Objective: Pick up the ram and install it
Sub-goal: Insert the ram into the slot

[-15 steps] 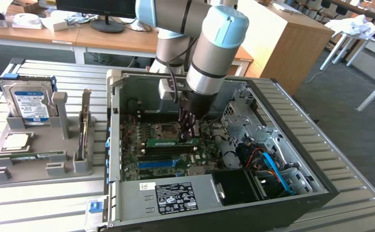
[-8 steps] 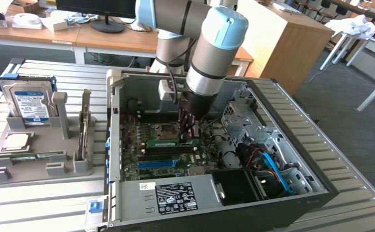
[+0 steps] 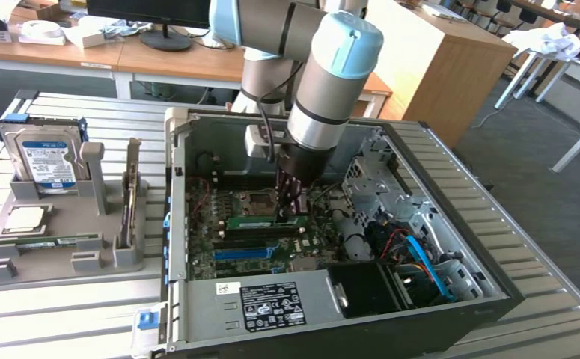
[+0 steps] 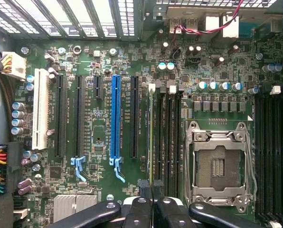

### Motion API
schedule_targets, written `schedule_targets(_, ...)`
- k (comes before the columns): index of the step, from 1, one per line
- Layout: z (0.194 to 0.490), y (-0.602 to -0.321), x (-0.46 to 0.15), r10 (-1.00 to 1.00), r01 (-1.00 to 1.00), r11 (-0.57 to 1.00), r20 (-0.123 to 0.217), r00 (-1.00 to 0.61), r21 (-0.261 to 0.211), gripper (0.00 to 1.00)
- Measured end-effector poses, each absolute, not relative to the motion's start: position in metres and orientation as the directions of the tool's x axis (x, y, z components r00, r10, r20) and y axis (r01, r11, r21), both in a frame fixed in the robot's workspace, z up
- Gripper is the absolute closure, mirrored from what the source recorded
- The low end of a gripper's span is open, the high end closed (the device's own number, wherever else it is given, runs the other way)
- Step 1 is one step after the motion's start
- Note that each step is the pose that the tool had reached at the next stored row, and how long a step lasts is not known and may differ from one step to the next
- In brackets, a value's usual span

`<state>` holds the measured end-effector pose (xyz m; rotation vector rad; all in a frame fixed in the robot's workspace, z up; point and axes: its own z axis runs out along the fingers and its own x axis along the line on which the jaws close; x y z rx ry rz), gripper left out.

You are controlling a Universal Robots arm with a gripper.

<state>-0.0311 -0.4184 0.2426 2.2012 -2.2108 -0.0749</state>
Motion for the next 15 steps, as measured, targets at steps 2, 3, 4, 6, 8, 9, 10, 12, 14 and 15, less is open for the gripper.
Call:
schedule_targets(2,0.2425,-0.4184,-0.0311,-1.000,-0.999,0.004,-0.019,-0.005,0.049,0.88)
schedule_targets(3,0.2425,-0.4184,-0.0311,-1.000,-0.999,0.004,-0.019,-0.005,0.049,0.88)
schedule_targets(4,0.2424,-0.4184,-0.0309,-1.000,-0.999,0.004,-0.019,-0.005,0.049,0.88)
schedule_targets(6,0.2424,-0.4184,-0.0307,-1.000,-0.999,0.004,-0.019,-0.004,0.049,0.88)
schedule_targets(8,0.2420,-0.4184,-0.0306,-1.000,-0.999,0.003,-0.019,-0.004,0.049,0.88)
schedule_targets(9,0.2414,-0.4183,-0.0306,-1.000,-0.999,0.003,-0.020,-0.004,0.049,0.88)
schedule_targets(10,0.2408,-0.4183,-0.0306,-1.000,-0.999,0.003,-0.019,-0.004,0.049,0.88)
schedule_targets(12,0.2397,-0.4184,-0.0306,-1.000,-0.999,0.003,-0.019,-0.004,0.049,0.88)
schedule_targets(14,0.2386,-0.4184,-0.0306,-1.000,-0.999,0.003,-0.019,-0.004,0.049,0.88)
schedule_targets(15,0.2380,-0.4184,-0.0306,-1.000,-0.999,0.003,-0.019,-0.004,0.049,0.88)
